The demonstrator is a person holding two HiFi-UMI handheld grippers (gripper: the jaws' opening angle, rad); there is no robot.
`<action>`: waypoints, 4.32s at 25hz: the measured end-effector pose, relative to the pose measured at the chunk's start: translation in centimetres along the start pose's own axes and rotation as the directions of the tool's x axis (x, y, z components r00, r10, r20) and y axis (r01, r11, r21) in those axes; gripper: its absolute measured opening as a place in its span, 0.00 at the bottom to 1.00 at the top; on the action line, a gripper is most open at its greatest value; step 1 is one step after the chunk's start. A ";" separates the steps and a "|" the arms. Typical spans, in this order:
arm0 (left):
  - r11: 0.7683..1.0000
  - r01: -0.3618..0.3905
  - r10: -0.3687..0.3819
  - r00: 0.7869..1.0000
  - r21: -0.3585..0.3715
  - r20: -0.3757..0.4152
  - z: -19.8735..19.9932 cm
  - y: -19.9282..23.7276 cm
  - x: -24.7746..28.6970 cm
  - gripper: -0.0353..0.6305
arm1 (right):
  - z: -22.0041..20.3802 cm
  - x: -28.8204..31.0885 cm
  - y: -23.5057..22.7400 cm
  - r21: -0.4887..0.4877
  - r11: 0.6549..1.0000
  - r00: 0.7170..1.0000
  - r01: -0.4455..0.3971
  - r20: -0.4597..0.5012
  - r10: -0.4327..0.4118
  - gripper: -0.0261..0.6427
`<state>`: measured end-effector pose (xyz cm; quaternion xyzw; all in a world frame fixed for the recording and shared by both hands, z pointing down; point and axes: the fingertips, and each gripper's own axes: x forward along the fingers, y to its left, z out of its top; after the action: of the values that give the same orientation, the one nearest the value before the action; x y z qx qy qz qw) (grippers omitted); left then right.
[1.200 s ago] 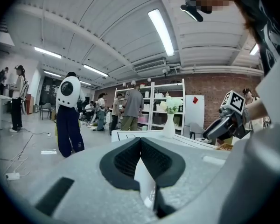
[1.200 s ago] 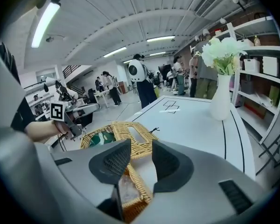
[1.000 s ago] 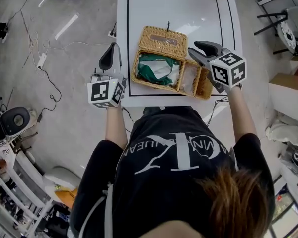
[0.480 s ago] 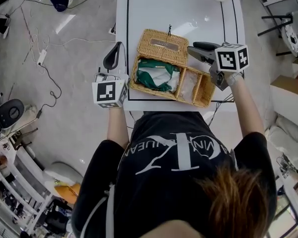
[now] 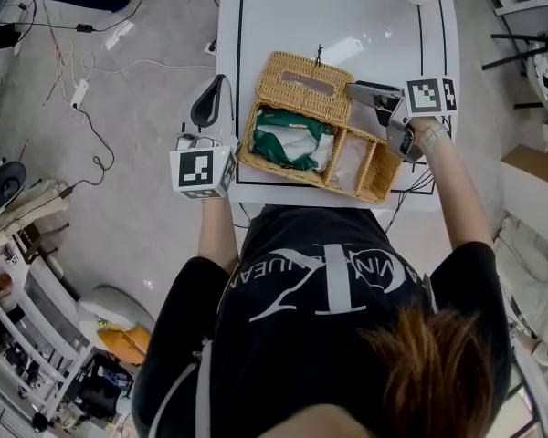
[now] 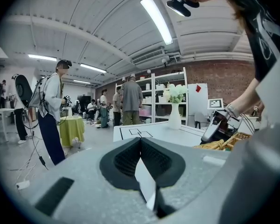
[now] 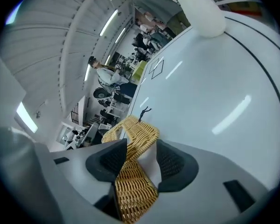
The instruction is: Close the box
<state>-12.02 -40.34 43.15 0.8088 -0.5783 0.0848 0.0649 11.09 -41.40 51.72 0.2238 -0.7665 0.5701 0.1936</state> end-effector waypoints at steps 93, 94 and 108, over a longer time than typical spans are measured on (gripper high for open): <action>0.983 0.169 -0.177 0.973 0.069 0.148 2.0 -1.2 -16.2 0.07 | -9.9 -6.0 15.4 -0.550 0.629 0.801 0.550 0.559 -0.211 0.12; 0.983 0.170 -0.178 0.973 0.066 0.147 1.7 -1.1 -16.8 0.07 | -10.6 -5.8 15.6 -0.548 0.628 0.799 0.553 0.563 -0.212 0.12; 0.983 0.171 -0.180 0.969 0.070 0.169 2.4 -2.4 -15.2 0.07 | -12.9 -5.3 13.0 -0.547 0.657 0.819 0.518 0.540 -0.196 0.13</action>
<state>-14.37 -25.99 37.51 0.8625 -0.5055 0.0234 -0.0008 8.63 -25.14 42.09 0.4098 -0.8803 0.1372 0.1960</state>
